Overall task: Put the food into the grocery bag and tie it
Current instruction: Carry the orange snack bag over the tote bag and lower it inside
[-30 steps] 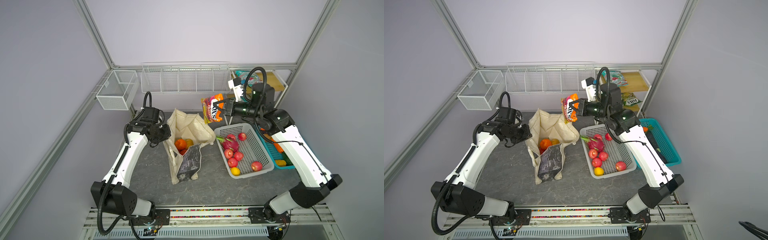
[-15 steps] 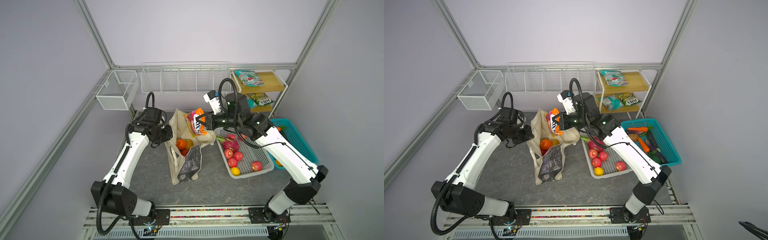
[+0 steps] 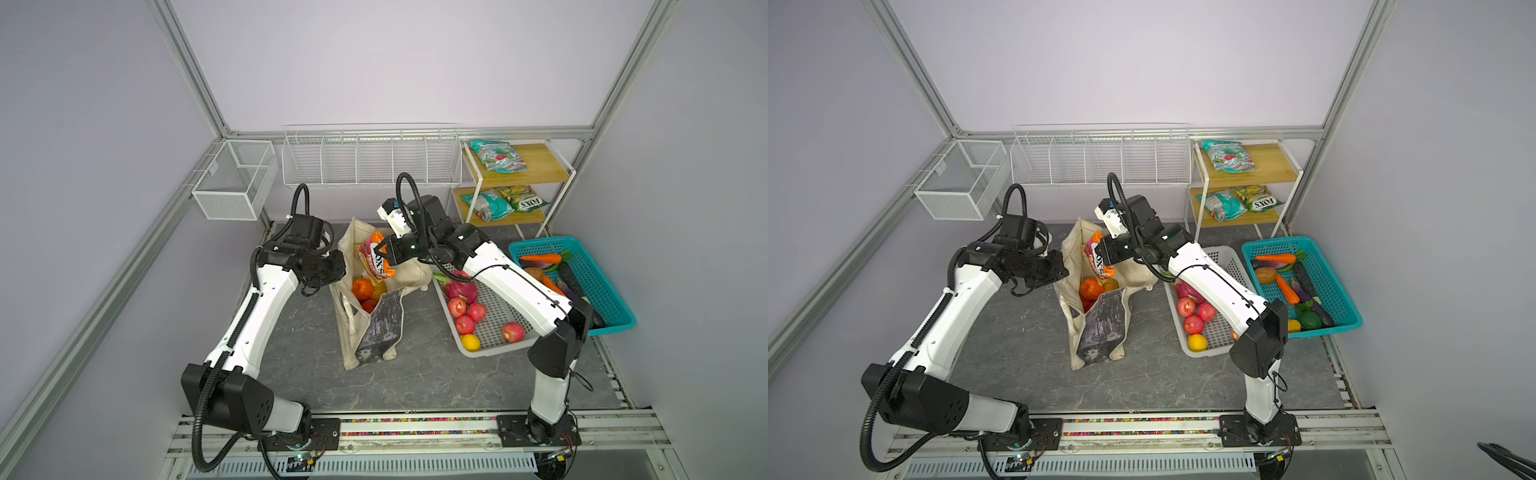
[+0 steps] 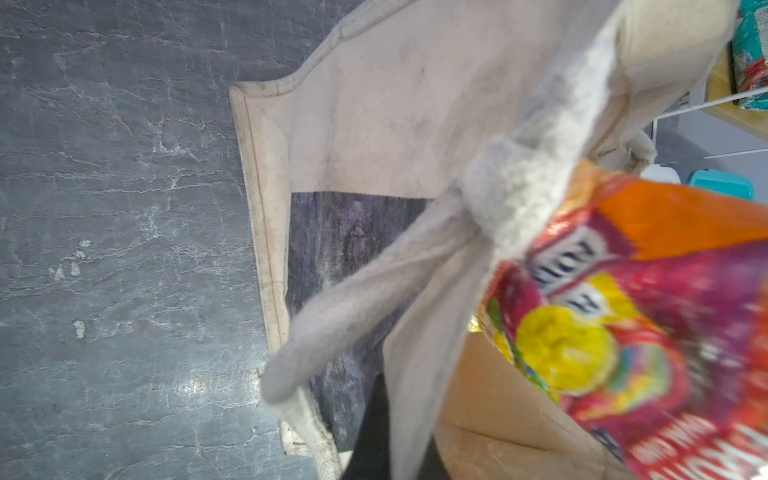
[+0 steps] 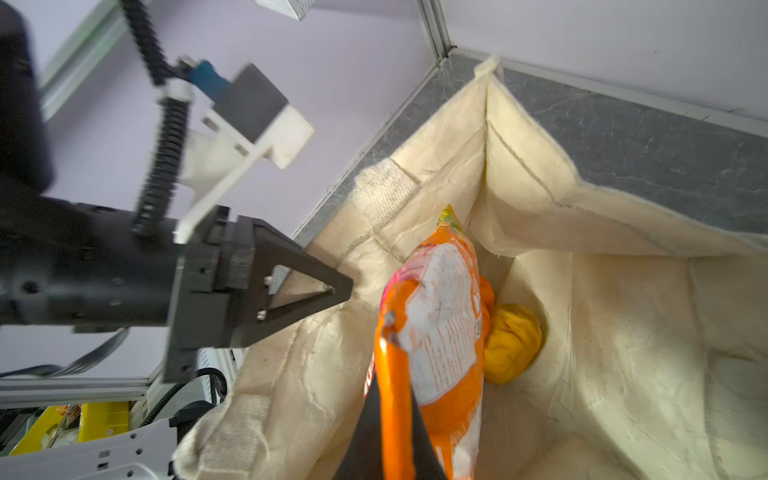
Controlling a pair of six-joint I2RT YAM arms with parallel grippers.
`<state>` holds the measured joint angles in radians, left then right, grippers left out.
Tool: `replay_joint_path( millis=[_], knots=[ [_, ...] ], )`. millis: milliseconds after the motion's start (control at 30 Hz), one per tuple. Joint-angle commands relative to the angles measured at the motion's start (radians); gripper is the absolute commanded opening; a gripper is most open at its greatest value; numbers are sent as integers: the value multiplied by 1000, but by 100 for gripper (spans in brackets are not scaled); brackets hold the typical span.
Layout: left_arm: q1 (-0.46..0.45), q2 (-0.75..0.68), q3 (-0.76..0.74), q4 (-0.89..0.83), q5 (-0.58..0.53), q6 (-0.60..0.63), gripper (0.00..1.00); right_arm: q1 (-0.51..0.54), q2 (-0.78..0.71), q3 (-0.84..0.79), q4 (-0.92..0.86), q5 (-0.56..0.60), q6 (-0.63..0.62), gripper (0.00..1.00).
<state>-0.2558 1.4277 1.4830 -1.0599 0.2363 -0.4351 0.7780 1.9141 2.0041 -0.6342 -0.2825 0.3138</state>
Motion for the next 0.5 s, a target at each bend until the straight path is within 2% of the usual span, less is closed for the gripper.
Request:
replay_joint_path(
  millis=[0,467],
  knots=[
    [-7,-44,16,-44,11,12,0,10,0,-37,79,-25,12,7],
    [-8,-59,-4,-35,5,-6,0,41,113,-78,144,-58,54,7]
  ],
)
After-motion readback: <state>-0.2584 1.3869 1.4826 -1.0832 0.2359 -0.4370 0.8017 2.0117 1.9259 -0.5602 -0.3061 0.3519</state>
